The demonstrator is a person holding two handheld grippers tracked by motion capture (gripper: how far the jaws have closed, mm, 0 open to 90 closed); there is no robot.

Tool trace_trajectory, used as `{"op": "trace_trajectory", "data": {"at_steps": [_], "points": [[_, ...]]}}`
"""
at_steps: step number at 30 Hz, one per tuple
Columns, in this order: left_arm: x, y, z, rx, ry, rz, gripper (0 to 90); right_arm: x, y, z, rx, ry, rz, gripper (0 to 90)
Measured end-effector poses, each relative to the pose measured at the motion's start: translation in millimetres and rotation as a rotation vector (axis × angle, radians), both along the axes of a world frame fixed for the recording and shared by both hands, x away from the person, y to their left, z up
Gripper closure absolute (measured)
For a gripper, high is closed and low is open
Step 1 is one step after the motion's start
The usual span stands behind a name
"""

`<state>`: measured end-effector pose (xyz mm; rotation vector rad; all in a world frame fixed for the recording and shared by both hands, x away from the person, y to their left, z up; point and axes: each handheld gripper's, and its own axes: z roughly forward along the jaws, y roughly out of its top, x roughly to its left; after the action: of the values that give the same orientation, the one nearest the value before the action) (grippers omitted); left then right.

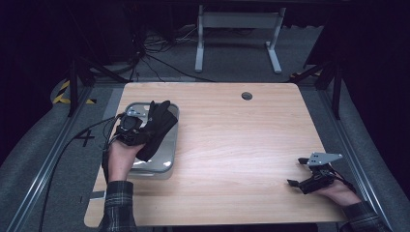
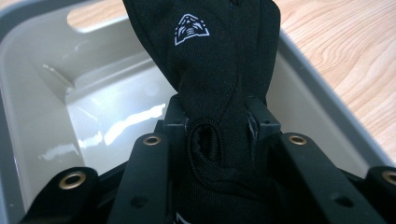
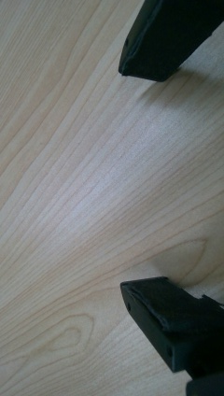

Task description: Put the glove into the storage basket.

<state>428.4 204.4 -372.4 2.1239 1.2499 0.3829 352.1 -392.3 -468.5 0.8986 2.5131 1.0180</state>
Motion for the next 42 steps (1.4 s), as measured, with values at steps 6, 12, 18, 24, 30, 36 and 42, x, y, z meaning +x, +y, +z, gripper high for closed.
{"op": "trace_trajectory", "data": {"at_steps": [6, 12, 18, 24, 30, 36, 42], "points": [[4.6, 2.7, -10.3, 0.029, 0.04, 0.01, 67.6, -0.2, 0.1, 0.0, 0.001, 0.002, -0.001, 0.3], [6.4, 3.8, -18.2, 0.04, 0.067, 0.008, 65.9, -0.1, 0.0, 0.0, 0.001, 0.002, 0.0, 0.3], [9.8, 2.8, -25.0, 0.067, 0.112, 0.002, 60.9, -0.1, 0.1, 0.1, 0.001, 0.002, -0.001, 0.3], [11.8, 3.3, -25.7, 0.08, 0.116, 0.025, 52.9, -0.2, 0.0, 0.0, 0.001, 0.002, 0.0, 0.3], [9.0, 6.7, -22.7, 0.059, 0.093, 0.057, 35.7, -0.2, 0.0, 0.0, 0.001, 0.002, -0.001, 0.3], [2.1, -2.7, -11.8, 0.01, 0.045, 0.034, 26.6, -0.2, 0.1, 0.0, 0.001, 0.002, -0.001, 0.3], [-1.8, -16.5, -3.7, -0.023, 0.018, 0.008, 21.0, -0.2, 0.0, 0.0, 0.001, 0.002, -0.001, 0.3]]}}
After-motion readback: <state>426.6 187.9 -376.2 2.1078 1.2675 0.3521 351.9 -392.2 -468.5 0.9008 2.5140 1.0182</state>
